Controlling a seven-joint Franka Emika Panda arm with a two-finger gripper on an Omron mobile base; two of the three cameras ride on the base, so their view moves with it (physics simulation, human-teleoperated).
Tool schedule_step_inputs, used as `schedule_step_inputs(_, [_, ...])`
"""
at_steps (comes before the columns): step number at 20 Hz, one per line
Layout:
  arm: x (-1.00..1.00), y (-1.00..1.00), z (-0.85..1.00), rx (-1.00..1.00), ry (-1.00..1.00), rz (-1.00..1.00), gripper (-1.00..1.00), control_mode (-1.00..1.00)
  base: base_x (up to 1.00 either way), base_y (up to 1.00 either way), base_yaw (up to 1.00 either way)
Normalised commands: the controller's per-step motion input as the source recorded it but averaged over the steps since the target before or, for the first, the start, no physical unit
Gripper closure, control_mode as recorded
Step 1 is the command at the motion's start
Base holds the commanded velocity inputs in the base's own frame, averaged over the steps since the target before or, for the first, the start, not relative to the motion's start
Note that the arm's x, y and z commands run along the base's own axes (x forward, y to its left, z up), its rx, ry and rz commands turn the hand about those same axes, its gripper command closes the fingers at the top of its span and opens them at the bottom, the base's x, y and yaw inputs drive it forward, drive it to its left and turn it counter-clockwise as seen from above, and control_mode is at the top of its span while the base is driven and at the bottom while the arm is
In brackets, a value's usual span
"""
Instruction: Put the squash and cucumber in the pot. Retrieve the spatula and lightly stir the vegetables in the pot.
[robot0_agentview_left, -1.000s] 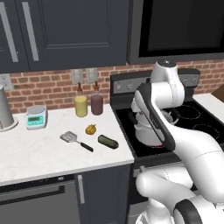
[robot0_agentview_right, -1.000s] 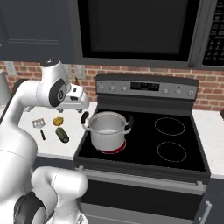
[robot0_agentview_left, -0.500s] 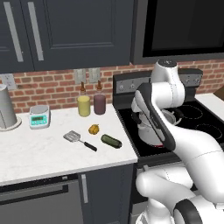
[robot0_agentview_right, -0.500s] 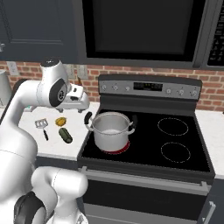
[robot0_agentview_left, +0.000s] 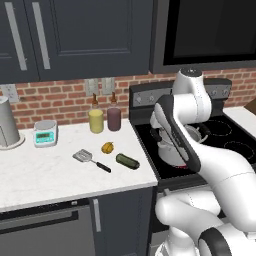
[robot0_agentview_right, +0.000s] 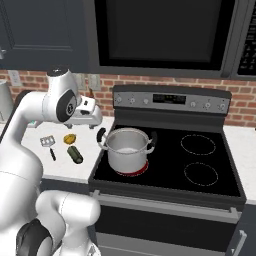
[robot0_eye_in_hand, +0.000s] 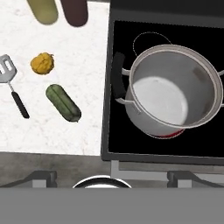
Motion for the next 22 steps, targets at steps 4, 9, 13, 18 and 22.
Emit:
schedule_step_inputs(4, [-0.39, 0.58, -0.02, 0.0, 0.0, 0.06, -1.0, -1.0, 0.0, 0.0, 0.0])
schedule_step_inputs(9, [-0.37, 1.0, -0.27, -0.04, 0.0, 0.24, -1.0, -1.0, 0.0, 0.0, 0.0])
schedule_step_inputs(13, [-0.12, 0.89, -0.69, -0.11, 0.1, 0.27, -1.0, -1.0, 0.0, 0.0, 0.0])
schedule_step_inputs(18, [0.49, 0.33, -0.95, -0.1, 0.29, 0.15, -1.0, -1.0, 0.0, 0.0, 0.0])
schedule_step_inputs(22, [0.99, 0.11, -0.67, -0.06, 0.18, 0.04, -1.0, -1.0, 0.0, 0.0, 0.0])
